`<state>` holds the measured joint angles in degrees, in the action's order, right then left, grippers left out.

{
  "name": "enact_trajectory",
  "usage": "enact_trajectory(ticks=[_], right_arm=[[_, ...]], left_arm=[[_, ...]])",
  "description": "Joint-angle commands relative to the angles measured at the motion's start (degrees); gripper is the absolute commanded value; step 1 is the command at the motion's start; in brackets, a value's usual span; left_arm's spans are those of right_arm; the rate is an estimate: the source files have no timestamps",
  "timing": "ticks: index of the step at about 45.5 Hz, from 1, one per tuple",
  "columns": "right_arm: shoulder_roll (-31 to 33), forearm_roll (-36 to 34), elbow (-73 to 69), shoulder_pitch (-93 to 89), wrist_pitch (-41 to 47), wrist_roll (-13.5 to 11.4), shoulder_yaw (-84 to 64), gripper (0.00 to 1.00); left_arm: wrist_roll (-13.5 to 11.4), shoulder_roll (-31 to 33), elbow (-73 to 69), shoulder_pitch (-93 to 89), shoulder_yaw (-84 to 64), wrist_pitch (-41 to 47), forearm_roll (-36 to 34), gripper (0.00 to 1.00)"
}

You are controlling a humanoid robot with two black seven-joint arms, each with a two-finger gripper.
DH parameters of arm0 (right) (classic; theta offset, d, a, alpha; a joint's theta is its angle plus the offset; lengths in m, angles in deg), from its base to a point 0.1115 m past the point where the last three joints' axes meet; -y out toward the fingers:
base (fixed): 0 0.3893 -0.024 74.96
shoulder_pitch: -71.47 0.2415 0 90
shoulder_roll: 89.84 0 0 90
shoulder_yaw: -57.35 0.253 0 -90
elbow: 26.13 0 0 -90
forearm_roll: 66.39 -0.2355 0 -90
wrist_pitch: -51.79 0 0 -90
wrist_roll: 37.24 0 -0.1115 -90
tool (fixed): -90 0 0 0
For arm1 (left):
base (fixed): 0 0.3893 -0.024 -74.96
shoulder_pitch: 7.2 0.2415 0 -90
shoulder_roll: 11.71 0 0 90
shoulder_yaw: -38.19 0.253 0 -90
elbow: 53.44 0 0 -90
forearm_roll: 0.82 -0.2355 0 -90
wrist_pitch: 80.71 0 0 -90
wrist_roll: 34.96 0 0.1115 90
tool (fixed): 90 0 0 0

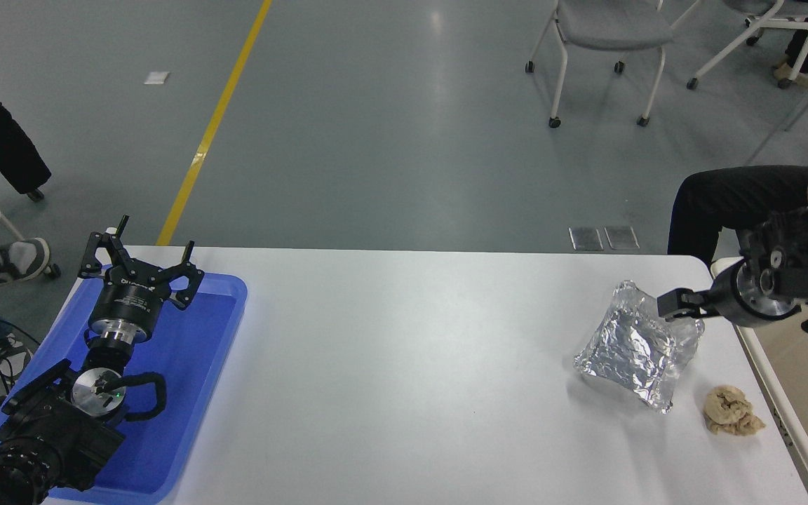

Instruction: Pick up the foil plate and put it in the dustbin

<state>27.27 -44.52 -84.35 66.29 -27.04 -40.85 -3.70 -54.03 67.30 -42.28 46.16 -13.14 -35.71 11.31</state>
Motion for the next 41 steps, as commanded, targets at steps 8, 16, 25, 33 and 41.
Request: enact_trajectory(ticks=[8,16,25,33,41], right_arm=[[-2.1,-3.9,6.1,-10.3,-6.7,-1.6,4.1,1.0],[-2.3,-3.9,9.5,-14.4,-8.1,-1.7,6.3,1.0],[-3.5,-3.9,14.1,-18.8,-9.8,-1.7,7.2,1.0],[-4.5,-3.9,17.2,-22.1,-10.5,-1.6,7.9,0.99],[-5.7,-3.9,18.6,-23.8,-11.0,-1.6,8.0,0.95]], left_arm=[[0.0,0.0,0.0,0.0,0.0,0.0,0.0,1.0],[0.0,0.0,0.0,0.0,0.0,0.0,0.0,1.0],[0.0,-0.1,0.0,0.0,0.0,0.0,0.0,1.0],[-0.1,-0.1,0.0,0.0,0.0,0.0,0.0,1.0],[0.0,-0.1,0.0,0.0,0.0,0.0,0.0,1.0]])
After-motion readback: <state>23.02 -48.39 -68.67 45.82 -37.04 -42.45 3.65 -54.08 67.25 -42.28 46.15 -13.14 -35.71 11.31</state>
